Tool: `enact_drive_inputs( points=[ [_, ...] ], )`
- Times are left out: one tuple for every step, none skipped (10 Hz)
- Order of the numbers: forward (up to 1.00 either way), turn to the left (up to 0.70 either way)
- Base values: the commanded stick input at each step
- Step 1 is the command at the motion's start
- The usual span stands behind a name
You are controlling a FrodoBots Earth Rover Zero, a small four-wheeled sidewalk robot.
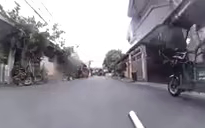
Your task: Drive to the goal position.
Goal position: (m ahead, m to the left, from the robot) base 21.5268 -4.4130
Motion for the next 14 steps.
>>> enact_drive_inputs(
  points=[
    [0.85, -0.34],
    [0.85, -0.34],
    [0.85, -0.34],
    [0.85, -0.34],
    [0.85, -0.34],
    [0.85, -0.34],
    [0.85, -0.34],
    [0.85, -0.08],
    [0.85, 0.00],
    [0.85, 0.00],
    [0.85, 0.00],
    [0.85, 0.00],
    [0.85, 0.00],
    [0.85, 0.00]
  ],
)
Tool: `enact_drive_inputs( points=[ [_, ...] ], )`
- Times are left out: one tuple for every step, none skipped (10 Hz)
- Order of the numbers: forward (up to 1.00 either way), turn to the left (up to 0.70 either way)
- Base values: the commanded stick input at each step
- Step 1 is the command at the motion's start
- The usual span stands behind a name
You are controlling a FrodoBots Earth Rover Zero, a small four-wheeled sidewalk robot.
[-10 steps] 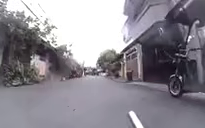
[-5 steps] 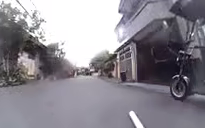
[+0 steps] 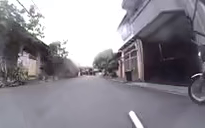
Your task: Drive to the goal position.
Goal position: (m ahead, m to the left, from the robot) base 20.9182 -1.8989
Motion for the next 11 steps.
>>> enact_drive_inputs(
  points=[
    [0.85, 0.00],
    [0.85, -0.01],
    [0.85, -0.04],
    [0.85, -0.30],
    [0.85, -0.32],
    [0.85, -0.32],
    [0.85, -0.33],
    [0.85, -0.33],
    [0.85, -0.33],
    [0.85, -0.33],
    [0.85, -0.33]
  ],
)
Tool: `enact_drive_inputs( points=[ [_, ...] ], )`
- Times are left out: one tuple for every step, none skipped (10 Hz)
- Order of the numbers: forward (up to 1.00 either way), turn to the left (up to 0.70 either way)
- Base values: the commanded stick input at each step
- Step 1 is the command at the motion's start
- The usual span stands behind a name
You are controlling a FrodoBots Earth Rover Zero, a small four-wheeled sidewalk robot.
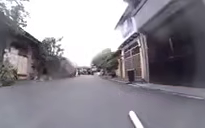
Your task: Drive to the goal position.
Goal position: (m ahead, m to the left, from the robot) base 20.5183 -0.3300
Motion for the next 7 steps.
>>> enact_drive_inputs(
  points=[
    [0.85, -0.34],
    [0.85, -0.34],
    [0.85, -0.27],
    [0.85, -0.10],
    [0.85, -0.01],
    [0.85, -0.01],
    [0.85, -0.01]
  ],
)
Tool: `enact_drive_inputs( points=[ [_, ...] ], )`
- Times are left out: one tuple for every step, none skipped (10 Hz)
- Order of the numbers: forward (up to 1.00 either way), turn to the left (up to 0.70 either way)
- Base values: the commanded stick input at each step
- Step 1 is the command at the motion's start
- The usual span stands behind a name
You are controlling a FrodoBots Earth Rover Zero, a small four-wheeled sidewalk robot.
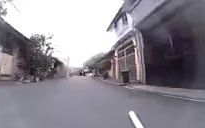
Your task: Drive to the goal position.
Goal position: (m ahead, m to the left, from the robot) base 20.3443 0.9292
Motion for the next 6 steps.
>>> enact_drive_inputs(
  points=[
    [0.85, 0.00],
    [0.85, 0.00],
    [0.85, -0.02],
    [0.85, -0.12],
    [0.85, -0.23],
    [0.85, -0.32]
  ],
)
